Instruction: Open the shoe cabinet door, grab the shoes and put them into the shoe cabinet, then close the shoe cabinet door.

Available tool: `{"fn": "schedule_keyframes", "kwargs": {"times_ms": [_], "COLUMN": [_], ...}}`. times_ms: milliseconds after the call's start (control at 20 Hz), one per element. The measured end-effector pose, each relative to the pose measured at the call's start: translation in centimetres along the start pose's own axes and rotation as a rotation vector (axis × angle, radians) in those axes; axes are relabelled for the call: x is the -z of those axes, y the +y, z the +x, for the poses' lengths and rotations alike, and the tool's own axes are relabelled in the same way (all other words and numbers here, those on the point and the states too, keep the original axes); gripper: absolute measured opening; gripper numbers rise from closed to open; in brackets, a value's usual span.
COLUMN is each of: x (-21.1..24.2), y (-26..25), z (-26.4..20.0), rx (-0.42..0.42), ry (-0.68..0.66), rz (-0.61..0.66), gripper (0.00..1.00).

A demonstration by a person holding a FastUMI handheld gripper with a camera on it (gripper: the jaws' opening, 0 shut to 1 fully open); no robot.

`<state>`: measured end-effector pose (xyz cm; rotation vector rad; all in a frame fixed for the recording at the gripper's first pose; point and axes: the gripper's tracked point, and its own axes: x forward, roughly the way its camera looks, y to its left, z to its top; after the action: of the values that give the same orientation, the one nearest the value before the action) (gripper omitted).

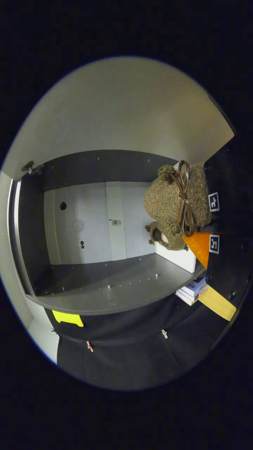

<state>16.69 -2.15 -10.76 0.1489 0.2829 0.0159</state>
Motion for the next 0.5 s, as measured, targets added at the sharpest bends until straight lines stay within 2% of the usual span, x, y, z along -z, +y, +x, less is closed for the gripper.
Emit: {"fn": "schedule_keyframes", "kwargs": {"times_ms": [250, 500], "x": [-2.2, 0.6], "y": [-2.1, -3.7], "z": [7.1, 15.7], "rx": [0.037, 0.059], "ry": [0.013, 0.11], "rz": [0.007, -0.014], "gripper": [0.09, 0.09]}}
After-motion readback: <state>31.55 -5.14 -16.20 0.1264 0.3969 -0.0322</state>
